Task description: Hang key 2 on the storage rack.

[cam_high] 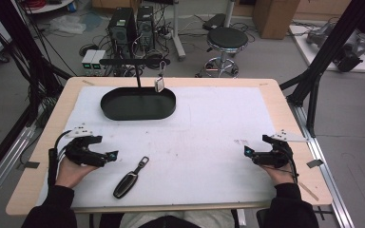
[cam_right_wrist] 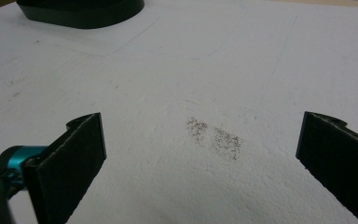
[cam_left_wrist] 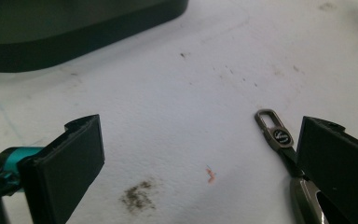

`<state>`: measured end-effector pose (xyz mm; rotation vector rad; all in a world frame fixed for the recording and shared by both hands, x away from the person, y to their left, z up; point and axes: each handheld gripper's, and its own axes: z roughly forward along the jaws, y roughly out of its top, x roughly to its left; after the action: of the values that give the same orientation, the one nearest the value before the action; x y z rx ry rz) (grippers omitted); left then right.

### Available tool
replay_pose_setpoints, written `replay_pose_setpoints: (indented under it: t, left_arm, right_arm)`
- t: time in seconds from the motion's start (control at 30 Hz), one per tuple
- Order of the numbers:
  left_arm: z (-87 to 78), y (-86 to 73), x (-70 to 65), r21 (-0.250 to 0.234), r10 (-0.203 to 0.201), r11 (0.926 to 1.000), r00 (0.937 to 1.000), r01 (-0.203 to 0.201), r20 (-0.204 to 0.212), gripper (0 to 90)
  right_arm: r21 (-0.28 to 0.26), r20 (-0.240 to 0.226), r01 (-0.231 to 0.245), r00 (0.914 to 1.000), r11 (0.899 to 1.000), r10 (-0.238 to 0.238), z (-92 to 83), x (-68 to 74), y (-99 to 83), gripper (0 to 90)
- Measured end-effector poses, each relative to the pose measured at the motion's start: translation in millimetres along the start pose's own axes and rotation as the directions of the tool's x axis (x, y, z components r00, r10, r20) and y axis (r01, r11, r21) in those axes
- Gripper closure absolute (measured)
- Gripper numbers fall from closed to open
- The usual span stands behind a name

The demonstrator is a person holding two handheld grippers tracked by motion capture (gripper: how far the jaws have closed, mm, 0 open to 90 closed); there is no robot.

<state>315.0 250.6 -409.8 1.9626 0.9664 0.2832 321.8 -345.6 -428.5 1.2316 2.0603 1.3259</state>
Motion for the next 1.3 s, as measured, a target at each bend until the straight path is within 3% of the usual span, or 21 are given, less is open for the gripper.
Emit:
replay_pose_setpoints:
  t: [0.13, 0.4, 0.73, 1.0, 1.13, 1.17, 1.3]
  left_arm:
    - [9.2, 4.0, -7.7, 0.058, 0.020, 0.9981, 0.9996, -0.021, 0.020, 1.8]
    - [18.5, 8.9, -16.8, 0.119, 0.036, 0.9921, 0.9988, -0.039, 0.033, 1.8]
    - [33.3, 12.5, -32.3, 0.206, 0.060, 0.9758, 0.9958, -0.073, 0.070, 5.8]
    - [46.6, 13.8, -45.3, 0.283, 0.061, 0.9549, 0.9914, -0.092, 0.115, 11.8]
    - [54.7, 14.5, -54.8, 0.335, 0.070, 0.9374, 0.9938, -0.095, 0.086, 15.5]
    - [56.4, 14.6, -56.5, 0.350, 0.076, 0.9311, 0.9930, -0.103, 0.090, 16.6]
    - [61.6, 15.4, -65.9, 0.379, 0.087, 0.9179, 0.9915, -0.117, 0.096, 21.1]
  right_arm:
    - [-0.001, 0.001, 0.003, 1.0000, 1.000, -0.003, -1.0, 0.3, -0.8, 0.6]
    - [-0.001, 0.001, 0.007, 1.0000, 1.000, -0.007, -1.7, 0.8, -1.2, 0.6]
    - [0.010, 0.005, 0.017, 0.9998, 1.000, -0.017, -0.4, 2.3, -2.2, 0.6]
    - [0.020, 0.008, 0.028, 0.9996, 0.999, -0.028, 1.4, 2.9, -3.5, 0.6]
    - [0.017, 0.008, 0.028, 0.9996, 0.999, -0.028, 1.2, 3.0, -3.6, 0.7]
    - [0.017, 0.007, 0.025, 0.9997, 1.000, -0.025, 1.0, 3.0, -3.6, 0.7]
    - [0.020, 0.004, 0.020, 0.9998, 1.000, -0.021, 0.9, 2.3, -4.4, 0.6]
